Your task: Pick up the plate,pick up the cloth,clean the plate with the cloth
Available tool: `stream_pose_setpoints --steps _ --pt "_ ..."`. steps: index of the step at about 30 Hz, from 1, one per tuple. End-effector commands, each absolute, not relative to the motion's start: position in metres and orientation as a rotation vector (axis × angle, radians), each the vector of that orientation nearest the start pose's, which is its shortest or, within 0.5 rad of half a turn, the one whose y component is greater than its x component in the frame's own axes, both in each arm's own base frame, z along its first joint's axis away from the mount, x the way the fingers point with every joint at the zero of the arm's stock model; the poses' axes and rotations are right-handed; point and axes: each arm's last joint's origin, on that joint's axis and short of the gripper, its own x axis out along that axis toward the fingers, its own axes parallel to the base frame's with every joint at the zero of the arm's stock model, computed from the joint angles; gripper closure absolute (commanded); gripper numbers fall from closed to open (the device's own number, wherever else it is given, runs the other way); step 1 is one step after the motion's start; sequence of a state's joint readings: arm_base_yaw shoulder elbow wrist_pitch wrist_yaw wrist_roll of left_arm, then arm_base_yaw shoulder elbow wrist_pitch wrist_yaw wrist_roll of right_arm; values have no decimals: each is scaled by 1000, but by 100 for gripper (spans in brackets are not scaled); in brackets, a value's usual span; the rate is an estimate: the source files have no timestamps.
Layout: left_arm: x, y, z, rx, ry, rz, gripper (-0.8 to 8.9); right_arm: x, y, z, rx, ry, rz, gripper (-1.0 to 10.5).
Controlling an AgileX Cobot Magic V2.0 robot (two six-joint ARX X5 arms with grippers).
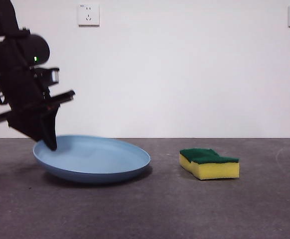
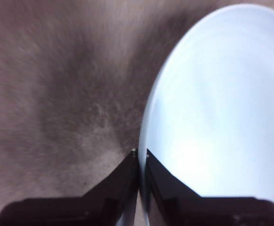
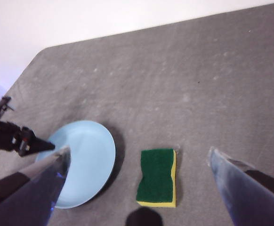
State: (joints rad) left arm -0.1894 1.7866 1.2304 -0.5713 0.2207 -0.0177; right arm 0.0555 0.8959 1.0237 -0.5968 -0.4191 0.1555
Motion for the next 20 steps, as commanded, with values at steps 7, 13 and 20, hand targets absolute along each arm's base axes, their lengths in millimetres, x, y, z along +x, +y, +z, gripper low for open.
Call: stream_pose_setpoints --steps 7,13,20 --pt "325 -67 283 22 899 -320 822 193 41 355 151 533 526 448" --pt "300 -62 336 26 778 -313 822 222 71 351 28 630 529 452" --pt "284 -57 364 71 750 -269 822 262 116 331 -130 791 499 478"
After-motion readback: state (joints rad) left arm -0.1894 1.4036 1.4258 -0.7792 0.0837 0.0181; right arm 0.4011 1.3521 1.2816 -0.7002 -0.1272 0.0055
